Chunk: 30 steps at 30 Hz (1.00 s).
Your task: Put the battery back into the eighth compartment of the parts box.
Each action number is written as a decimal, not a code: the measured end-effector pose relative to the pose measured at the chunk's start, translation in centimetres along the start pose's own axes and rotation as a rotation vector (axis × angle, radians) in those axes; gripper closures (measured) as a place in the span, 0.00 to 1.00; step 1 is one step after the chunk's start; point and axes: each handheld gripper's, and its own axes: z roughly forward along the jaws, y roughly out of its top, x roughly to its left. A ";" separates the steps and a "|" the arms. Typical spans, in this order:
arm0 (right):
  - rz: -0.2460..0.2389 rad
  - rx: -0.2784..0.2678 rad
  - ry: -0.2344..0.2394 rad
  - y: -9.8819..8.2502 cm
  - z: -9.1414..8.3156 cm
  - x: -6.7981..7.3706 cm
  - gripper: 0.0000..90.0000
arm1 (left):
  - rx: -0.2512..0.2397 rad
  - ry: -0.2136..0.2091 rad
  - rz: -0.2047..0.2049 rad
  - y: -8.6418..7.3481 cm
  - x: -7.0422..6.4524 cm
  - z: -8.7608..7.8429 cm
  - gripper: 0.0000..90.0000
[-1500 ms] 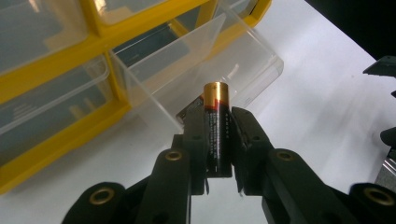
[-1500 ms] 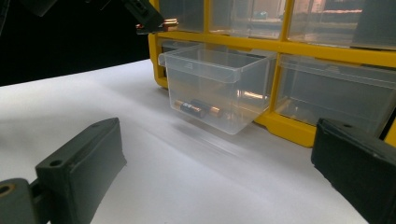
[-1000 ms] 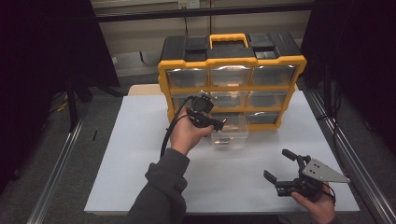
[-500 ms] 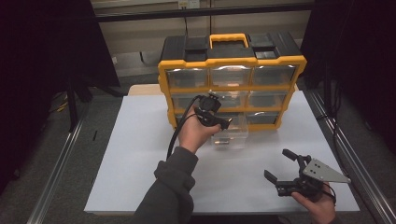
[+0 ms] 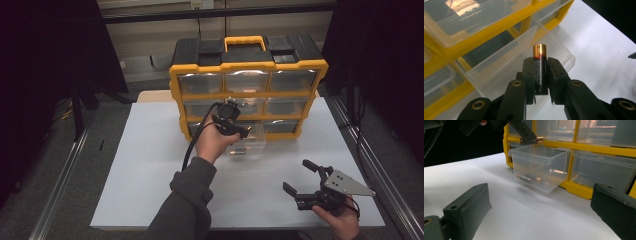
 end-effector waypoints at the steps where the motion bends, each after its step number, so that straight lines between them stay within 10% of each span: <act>1: 0.000 0.000 0.000 0.0 0.0 0.0 0.02 | 0.003 0.000 0.000 0.0 0.0 0.0 0.86; 30: 0.006 -0.003 0.001 0.0 0.0 -0.1 0.02 | -0.002 -0.016 0.024 0.3 -0.8 1.8 0.86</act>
